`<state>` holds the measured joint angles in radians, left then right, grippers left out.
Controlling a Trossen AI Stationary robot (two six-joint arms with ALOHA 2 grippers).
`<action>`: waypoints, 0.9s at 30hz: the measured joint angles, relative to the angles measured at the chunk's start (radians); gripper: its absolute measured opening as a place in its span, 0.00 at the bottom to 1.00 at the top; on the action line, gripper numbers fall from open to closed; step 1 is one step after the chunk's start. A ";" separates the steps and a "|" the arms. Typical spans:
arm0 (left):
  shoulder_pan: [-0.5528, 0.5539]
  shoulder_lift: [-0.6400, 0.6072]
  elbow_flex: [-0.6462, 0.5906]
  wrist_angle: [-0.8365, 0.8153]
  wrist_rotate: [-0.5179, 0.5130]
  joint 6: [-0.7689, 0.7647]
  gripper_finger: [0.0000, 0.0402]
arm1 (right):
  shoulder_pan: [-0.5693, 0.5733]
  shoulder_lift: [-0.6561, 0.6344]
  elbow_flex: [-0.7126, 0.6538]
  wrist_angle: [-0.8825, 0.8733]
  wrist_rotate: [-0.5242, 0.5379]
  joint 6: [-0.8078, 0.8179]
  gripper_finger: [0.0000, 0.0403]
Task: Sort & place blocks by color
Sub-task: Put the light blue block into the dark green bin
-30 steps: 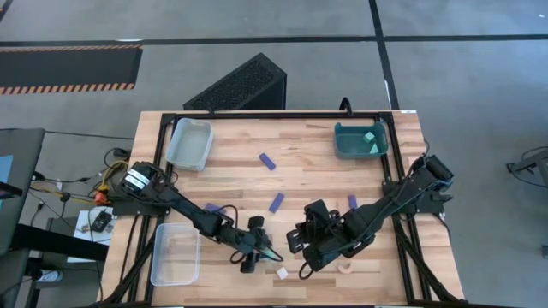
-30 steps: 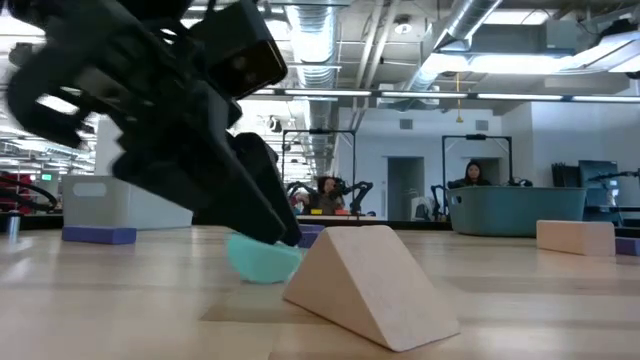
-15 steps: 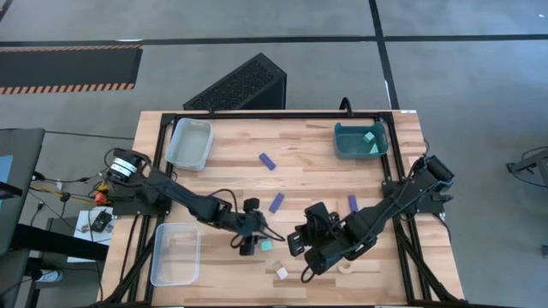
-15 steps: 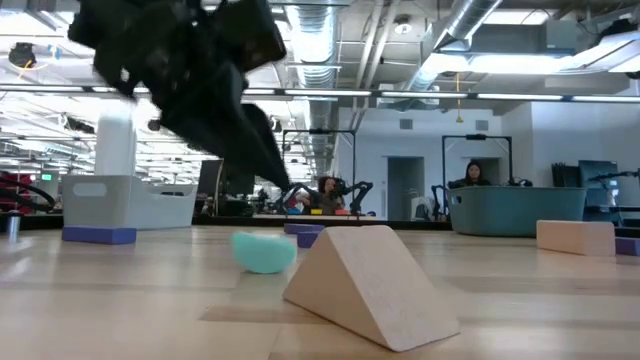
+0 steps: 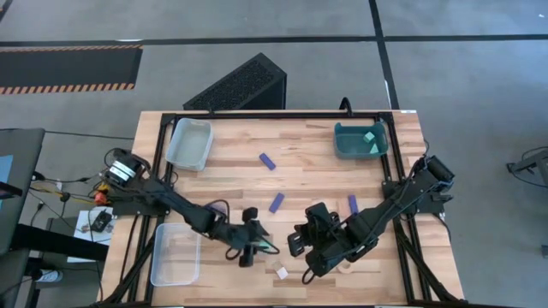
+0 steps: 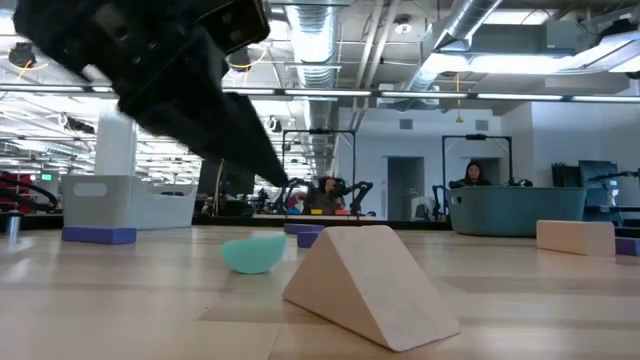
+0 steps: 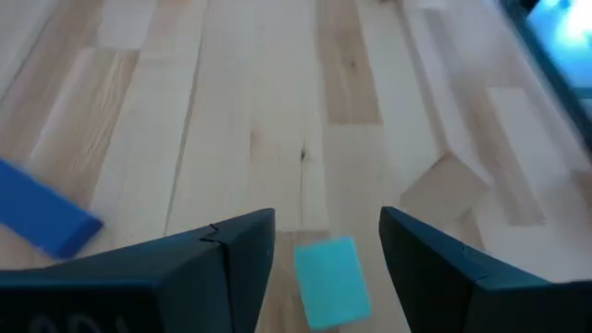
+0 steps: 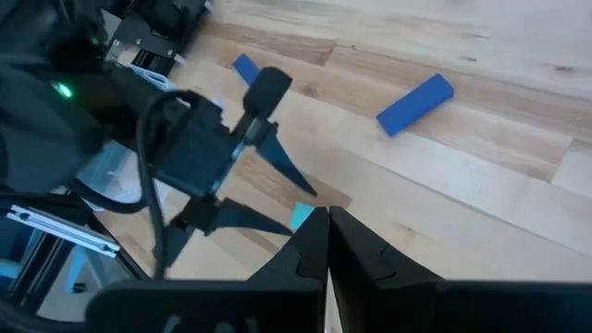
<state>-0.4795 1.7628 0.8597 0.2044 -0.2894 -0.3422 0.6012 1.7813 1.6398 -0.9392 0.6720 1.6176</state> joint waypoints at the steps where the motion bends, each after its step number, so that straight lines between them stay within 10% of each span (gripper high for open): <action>1: -0.007 0.011 0.000 0.002 -0.007 -0.009 0.46 | -0.002 0.000 0.000 0.002 0.000 0.000 0.08; 16: -0.029 0.107 0.001 0.011 -0.134 -0.093 0.75 | 0.049 0.007 -0.001 0.028 0.011 0.013 0.08; 27: -0.016 0.151 0.001 0.070 -0.028 -0.006 0.65 | 0.089 0.007 -0.001 0.042 0.042 0.039 0.08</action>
<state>-0.4953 1.9141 0.8604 0.2741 -0.3171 -0.3483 0.6903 1.7885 1.6390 -0.8972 0.7138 1.6566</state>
